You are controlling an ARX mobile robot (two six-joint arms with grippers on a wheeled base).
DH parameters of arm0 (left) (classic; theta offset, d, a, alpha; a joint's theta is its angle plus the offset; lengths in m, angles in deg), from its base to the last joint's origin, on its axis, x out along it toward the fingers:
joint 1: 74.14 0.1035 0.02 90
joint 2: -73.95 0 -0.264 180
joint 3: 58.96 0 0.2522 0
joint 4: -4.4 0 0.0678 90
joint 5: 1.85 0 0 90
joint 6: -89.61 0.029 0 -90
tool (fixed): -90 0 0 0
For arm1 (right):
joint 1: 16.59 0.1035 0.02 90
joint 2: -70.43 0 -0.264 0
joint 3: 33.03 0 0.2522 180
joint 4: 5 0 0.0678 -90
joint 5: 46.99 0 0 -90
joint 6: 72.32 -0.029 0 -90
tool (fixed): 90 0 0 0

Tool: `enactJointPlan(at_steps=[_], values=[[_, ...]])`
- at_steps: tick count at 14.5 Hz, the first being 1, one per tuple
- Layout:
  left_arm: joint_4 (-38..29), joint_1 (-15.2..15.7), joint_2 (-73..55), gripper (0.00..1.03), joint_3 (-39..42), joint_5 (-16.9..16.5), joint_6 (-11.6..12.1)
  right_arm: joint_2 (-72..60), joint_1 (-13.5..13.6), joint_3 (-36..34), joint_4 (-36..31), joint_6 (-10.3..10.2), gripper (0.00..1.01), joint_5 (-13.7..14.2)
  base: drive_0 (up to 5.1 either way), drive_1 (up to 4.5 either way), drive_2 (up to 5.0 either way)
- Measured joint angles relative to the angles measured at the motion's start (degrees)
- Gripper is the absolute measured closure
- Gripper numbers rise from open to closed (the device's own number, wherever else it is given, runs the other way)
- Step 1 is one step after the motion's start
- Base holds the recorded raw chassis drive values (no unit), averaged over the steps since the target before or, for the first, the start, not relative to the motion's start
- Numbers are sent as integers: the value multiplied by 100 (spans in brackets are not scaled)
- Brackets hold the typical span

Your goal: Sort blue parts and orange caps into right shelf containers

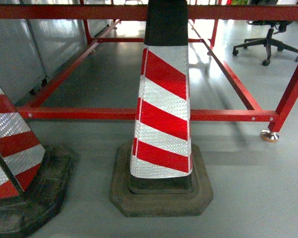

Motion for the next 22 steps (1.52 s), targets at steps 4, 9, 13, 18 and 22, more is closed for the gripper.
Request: enactJointPlan(at_steps=[4,9,13,18,22], values=[[0,0,2,5,0,-2,0,0,0,0,0,0,3,0,0,0,0],[0,0,0,5,0,0,0,0,0,0,0,0,3,2,0,0,0],[0,0,2,5,0,0,0,0,0,0,0,0,3,0,0,0,0],[22,0,0,5,0,0,0,0,0,0,15,0,3,0,0,0,0],[7,0,2,5,0,13,2,0,0,0,4,-2,3,-4,0,0,0]])
